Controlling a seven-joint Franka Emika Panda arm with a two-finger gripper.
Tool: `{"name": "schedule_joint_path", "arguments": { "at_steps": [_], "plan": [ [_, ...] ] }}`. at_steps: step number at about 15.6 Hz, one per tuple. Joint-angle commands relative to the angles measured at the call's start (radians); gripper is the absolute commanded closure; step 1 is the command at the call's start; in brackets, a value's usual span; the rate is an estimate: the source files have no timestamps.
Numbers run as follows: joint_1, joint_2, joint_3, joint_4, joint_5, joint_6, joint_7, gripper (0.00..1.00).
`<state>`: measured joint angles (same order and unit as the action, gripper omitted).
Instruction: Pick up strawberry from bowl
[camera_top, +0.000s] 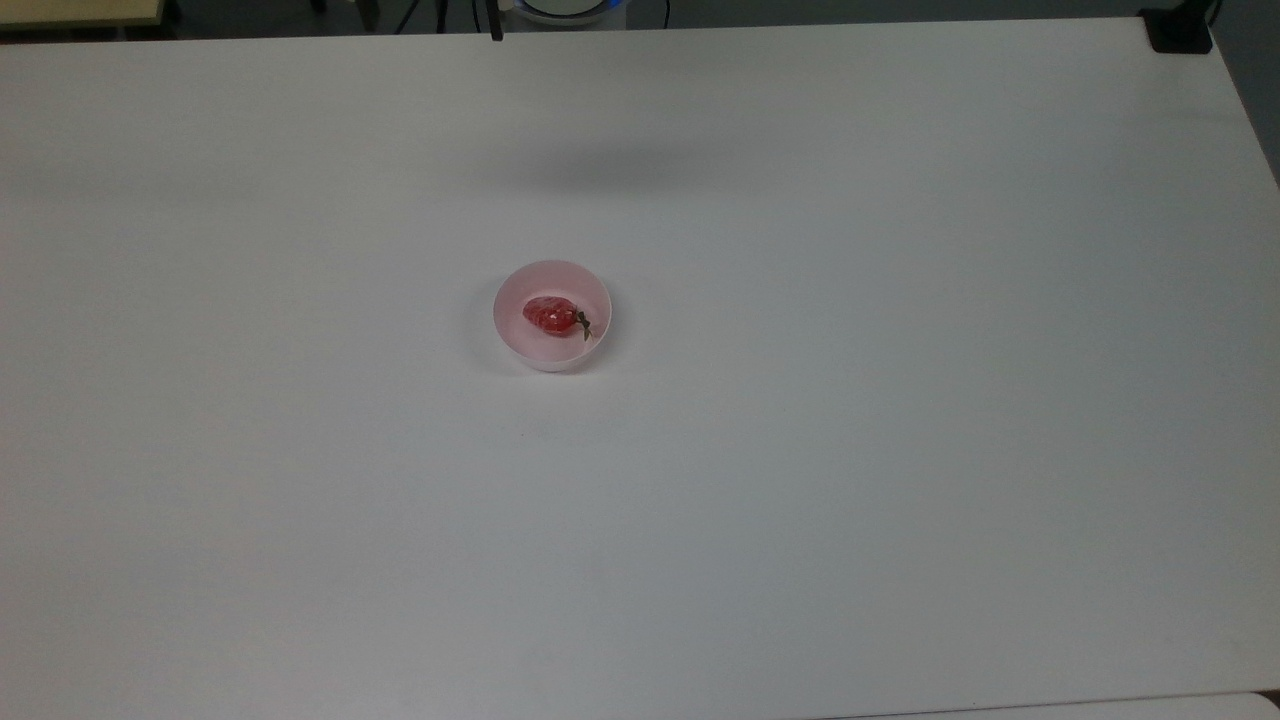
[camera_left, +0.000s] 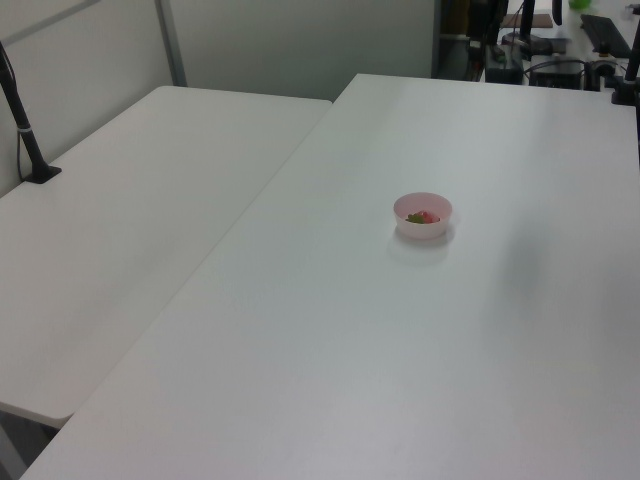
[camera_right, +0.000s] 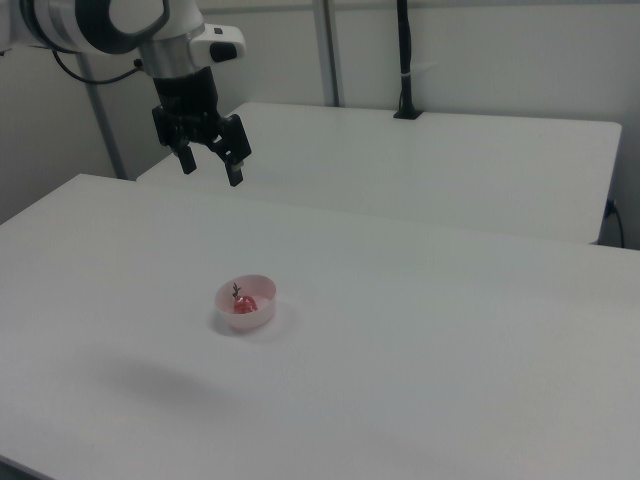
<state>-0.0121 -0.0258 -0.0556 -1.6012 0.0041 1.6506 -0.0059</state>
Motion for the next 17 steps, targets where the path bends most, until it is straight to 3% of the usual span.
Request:
{"name": "schedule_joint_path", "arguments": {
  "at_steps": [1, 13, 15, 17],
  "plan": [
    [0.008, -0.012, -0.007, -0.019, 0.022, 0.018, -0.02, 0.0],
    [0.008, -0.011, -0.007, -0.025, 0.019, 0.015, -0.042, 0.0],
    [0.008, -0.006, -0.007, -0.045, 0.01, 0.012, -0.141, 0.0],
    [0.008, 0.016, 0.0, -0.066, -0.012, 0.015, -0.347, 0.0]
  ]
}}
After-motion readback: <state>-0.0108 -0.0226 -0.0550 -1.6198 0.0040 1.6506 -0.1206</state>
